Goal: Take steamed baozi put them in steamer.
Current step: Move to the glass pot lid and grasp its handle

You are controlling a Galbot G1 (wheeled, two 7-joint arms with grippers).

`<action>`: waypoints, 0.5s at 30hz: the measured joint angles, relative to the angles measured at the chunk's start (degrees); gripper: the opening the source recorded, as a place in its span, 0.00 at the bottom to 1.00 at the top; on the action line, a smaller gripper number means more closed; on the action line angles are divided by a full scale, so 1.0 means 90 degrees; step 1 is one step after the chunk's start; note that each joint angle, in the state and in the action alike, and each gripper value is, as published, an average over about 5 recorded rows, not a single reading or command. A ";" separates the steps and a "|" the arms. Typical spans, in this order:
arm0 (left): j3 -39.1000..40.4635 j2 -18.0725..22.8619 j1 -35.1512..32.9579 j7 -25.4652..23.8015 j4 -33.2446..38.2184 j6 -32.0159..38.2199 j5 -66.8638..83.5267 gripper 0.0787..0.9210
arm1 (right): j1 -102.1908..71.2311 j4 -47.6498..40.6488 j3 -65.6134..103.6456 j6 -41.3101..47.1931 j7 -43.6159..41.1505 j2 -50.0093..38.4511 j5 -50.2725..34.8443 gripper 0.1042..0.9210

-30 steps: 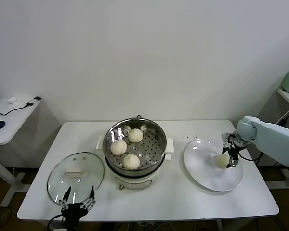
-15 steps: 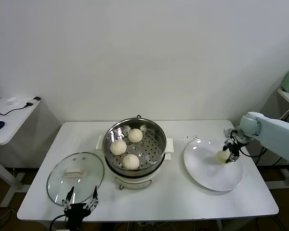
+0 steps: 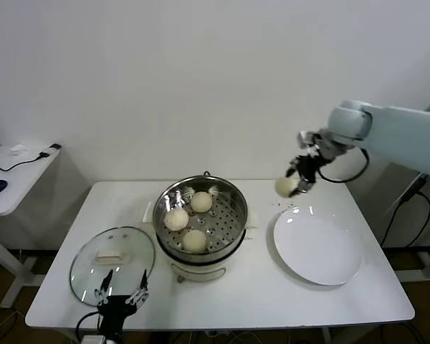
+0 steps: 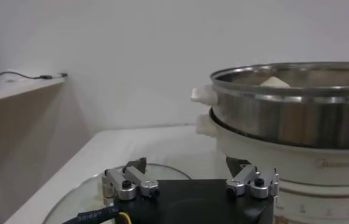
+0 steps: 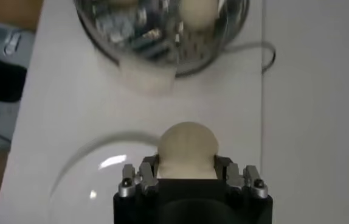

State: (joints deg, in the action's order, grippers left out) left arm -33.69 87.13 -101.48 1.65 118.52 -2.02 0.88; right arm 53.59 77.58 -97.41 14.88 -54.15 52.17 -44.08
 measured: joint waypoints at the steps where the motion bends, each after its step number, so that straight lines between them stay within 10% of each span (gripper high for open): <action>1: -0.0004 -0.0006 0.0016 -0.0004 0.0002 -0.0002 0.0001 0.88 | 0.0110 0.0097 -0.0023 0.0066 0.0055 0.0138 -0.0173 0.62; 15: -0.0034 -0.0076 0.0093 -0.0036 -0.0039 -0.0009 0.0083 0.88 | -0.0048 0.0373 -0.0272 0.0776 0.0854 0.1768 -0.1031 0.62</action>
State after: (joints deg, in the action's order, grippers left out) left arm -34.00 86.45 -100.65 1.33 118.17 -2.11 1.62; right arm 53.16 80.94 -99.85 21.87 -46.47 68.09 -53.36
